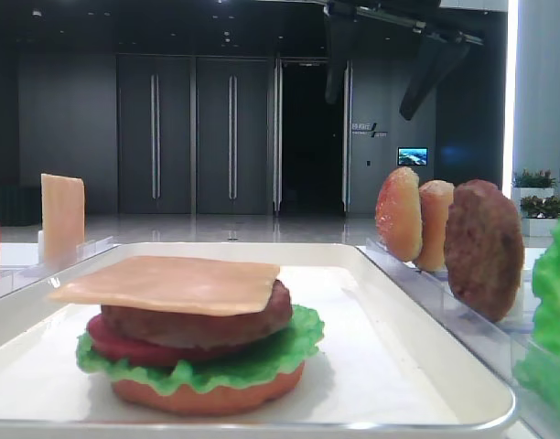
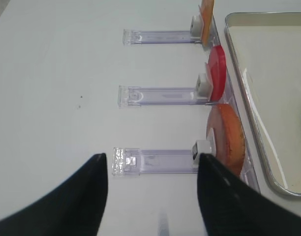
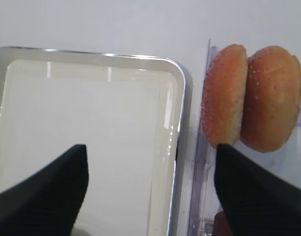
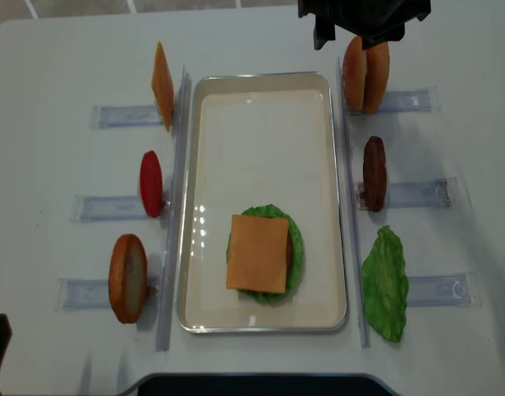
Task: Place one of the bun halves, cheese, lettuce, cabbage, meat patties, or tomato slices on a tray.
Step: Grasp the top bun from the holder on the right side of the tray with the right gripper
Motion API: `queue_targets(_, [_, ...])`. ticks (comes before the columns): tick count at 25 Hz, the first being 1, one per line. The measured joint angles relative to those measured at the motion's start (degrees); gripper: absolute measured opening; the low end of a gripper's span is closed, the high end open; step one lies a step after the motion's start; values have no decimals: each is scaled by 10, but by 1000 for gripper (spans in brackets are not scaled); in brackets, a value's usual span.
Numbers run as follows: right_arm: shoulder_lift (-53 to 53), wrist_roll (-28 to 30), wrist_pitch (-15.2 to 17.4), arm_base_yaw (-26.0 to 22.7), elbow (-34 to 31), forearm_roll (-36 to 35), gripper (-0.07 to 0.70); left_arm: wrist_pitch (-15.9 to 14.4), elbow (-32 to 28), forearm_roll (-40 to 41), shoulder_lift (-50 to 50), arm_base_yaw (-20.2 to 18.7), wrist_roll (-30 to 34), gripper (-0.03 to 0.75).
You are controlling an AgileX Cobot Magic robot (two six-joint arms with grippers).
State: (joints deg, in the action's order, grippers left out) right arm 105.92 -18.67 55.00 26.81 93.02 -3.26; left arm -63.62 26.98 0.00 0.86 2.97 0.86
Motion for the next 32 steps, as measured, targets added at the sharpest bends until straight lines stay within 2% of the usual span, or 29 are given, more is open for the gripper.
queue_targets(14, [49,32,-3,-29,0,1,535,0,0,0,0,0,0,444])
queue_targets(23, [51,37,-36,-43,0,1,535,0,0,0,0,0,0,444])
queue_targets(32, [76,46,-34,-47,0,-10,535,0,0,0,0,0,0,444])
